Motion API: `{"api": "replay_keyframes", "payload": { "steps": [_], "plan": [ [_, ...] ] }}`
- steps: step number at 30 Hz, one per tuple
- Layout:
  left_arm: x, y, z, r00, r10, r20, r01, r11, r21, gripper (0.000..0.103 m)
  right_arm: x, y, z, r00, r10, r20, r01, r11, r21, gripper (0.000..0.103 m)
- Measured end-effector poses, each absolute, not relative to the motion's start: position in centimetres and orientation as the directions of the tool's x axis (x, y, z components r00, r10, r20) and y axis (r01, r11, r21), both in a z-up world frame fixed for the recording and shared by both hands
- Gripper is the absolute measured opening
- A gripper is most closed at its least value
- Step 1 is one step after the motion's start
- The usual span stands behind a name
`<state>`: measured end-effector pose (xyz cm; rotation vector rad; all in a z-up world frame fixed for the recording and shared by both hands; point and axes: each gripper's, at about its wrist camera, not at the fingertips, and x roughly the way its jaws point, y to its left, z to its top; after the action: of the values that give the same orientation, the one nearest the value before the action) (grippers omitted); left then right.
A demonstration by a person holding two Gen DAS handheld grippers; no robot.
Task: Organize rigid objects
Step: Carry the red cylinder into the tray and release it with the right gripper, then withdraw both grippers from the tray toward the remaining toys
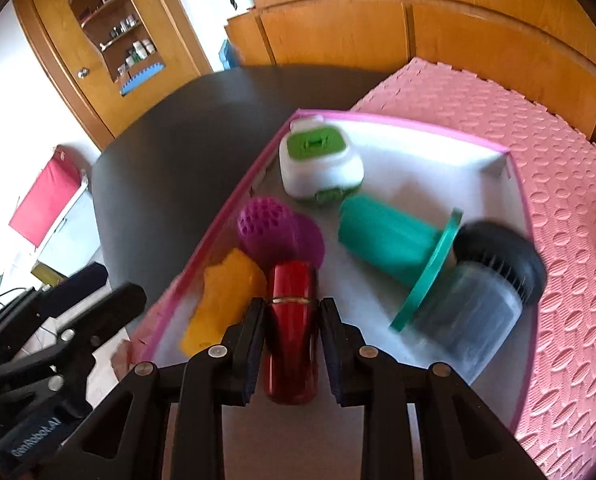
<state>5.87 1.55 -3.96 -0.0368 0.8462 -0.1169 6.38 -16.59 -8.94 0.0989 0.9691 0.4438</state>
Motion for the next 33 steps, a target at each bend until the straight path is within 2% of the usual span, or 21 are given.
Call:
{"api": "replay_keyframes", "payload": {
  "steps": [5, 13, 33],
  "plan": [
    [5.9, 1.5, -3.8, 0.66, -0.115, -0.742, 0.088, 0.993, -0.076, 0.052, 6.3, -16.8, -9.0, 0.476, 0.414, -0.776, -0.316, 0.904, 0.289, 0.027],
    [5.7, 1.3, -3.4, 0.672, -0.11, -0.732, 0.09, 0.994, -0.067, 0.055, 6.0, -17.3, -8.6, 0.488, 0.437, -0.755, -0.3, 0.897, 0.326, 0.034],
    [5.0, -0.1, -2.7, 0.688, -0.117, -0.716, 0.125, 0.991, -0.043, 0.055, 3.9, -18.9, -6.0, 0.605, 0.353, -0.713, -0.256, 0.935, 0.245, 0.035]
  ]
}}
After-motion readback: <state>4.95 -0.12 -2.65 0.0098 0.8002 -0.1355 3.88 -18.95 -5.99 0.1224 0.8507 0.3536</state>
